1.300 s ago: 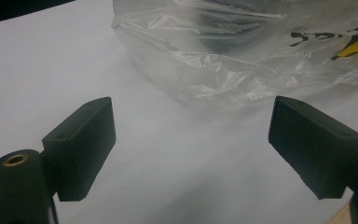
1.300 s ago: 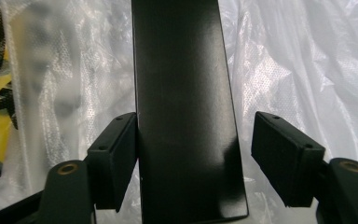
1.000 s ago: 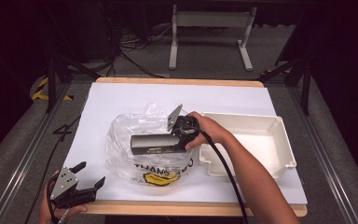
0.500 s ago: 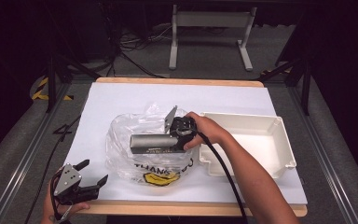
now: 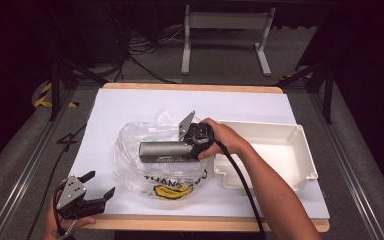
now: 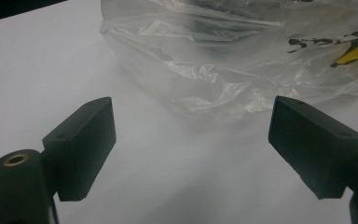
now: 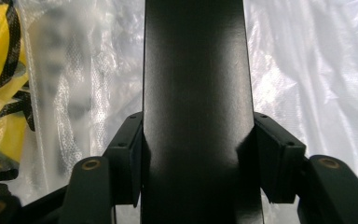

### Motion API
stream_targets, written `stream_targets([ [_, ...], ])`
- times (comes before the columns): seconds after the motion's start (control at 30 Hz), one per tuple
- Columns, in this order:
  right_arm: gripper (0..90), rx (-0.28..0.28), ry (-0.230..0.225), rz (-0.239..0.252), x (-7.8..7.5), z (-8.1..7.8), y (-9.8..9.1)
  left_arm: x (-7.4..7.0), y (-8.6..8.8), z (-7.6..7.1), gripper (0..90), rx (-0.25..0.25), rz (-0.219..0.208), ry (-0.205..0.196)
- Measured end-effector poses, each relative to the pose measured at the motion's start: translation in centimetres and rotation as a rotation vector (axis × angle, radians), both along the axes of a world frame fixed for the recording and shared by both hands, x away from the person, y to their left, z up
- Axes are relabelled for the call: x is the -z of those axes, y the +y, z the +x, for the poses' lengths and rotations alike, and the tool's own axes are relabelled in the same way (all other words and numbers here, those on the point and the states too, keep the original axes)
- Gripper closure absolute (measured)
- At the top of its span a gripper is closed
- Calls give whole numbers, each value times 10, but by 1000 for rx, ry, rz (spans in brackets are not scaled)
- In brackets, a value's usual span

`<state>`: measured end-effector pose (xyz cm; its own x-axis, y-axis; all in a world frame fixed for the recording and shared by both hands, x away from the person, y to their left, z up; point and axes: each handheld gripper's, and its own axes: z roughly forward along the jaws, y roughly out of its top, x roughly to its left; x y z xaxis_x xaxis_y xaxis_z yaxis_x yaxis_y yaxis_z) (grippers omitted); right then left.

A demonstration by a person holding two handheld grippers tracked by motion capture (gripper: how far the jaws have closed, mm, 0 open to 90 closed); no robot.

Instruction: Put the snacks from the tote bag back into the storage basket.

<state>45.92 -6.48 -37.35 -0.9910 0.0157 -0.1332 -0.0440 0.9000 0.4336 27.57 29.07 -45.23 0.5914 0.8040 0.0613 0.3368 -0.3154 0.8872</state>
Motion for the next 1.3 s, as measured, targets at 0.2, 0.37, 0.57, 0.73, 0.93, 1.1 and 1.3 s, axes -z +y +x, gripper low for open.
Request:
stream_targets([
  [0.2,429,2,-18,29,-9,-3,-5,0,0,1,158,-6,0,-1],
  [0.37,429,0,-36,64,-21,-5,-9,0,-3,4,158,-4,2,0],
  [0.57,429,-14,-55,75,-30,-9,-11,0,-4,6,159,2,1,3],
  [0.73,429,-22,-68,82,-37,-12,-14,0,-4,7,159,7,-1,2],
  [0.93,429,-30,-82,99,-45,-16,-21,0,-5,8,159,10,-2,3],
  [1.1,429,-26,-84,108,-52,-18,-30,0,-5,9,159,12,-3,7],
  [1.3,429,-25,-88,112,-57,-20,-40,1,-5,9,159,12,-5,10],
])
